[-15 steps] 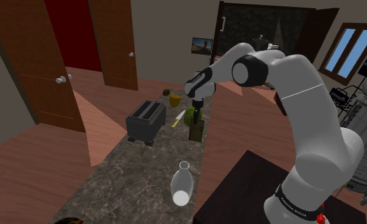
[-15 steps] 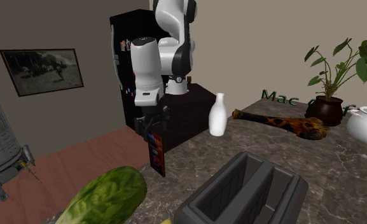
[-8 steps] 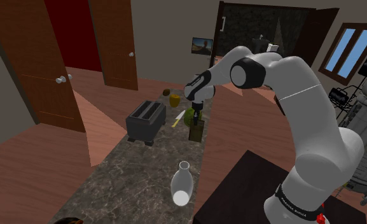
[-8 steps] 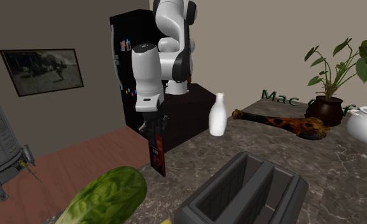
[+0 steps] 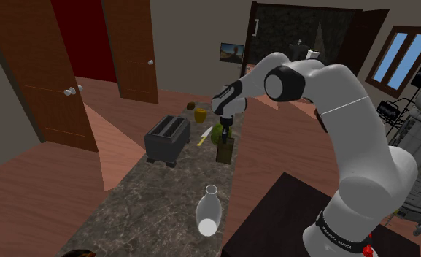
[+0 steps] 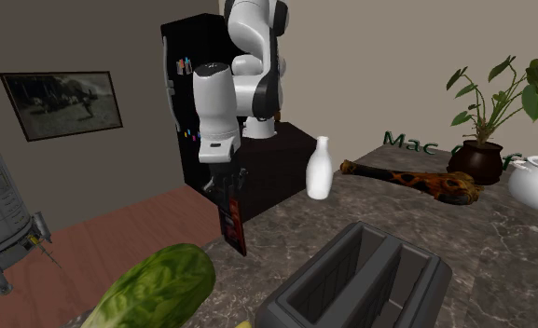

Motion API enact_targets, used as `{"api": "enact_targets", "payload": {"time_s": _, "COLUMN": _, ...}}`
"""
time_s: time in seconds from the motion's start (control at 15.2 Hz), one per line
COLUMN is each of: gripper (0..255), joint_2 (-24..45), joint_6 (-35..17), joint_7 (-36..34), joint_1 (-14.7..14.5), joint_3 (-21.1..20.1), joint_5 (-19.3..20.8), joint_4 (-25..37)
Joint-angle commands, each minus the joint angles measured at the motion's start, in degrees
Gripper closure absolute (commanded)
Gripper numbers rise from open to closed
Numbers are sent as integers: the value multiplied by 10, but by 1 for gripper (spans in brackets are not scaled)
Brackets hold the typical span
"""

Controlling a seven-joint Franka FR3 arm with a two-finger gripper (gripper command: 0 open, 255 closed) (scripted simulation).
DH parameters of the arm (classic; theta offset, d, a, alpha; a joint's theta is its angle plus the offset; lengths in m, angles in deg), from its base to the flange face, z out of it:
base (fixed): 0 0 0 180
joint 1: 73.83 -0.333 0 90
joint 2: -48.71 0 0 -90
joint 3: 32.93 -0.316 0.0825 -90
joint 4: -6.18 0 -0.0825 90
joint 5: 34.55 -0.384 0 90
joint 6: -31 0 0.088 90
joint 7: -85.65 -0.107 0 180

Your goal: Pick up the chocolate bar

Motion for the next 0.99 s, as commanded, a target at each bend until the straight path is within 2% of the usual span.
{"api": "enact_targets", "payload": {"time_s": 0.0, "gripper": 255, "joint_2": -9, "joint_6": 6, "joint_7": -1, "joint_1": -1, "joint_3": 2, "joint_5": 1, "joint_4": -2}}
{"api": "enact_targets", "payload": {"time_s": 0.92, "gripper": 255, "joint_2": -77, "joint_6": 68, "joint_7": -9, "joint_1": -9, "joint_3": 13, "joint_5": 16, "joint_4": -9}}
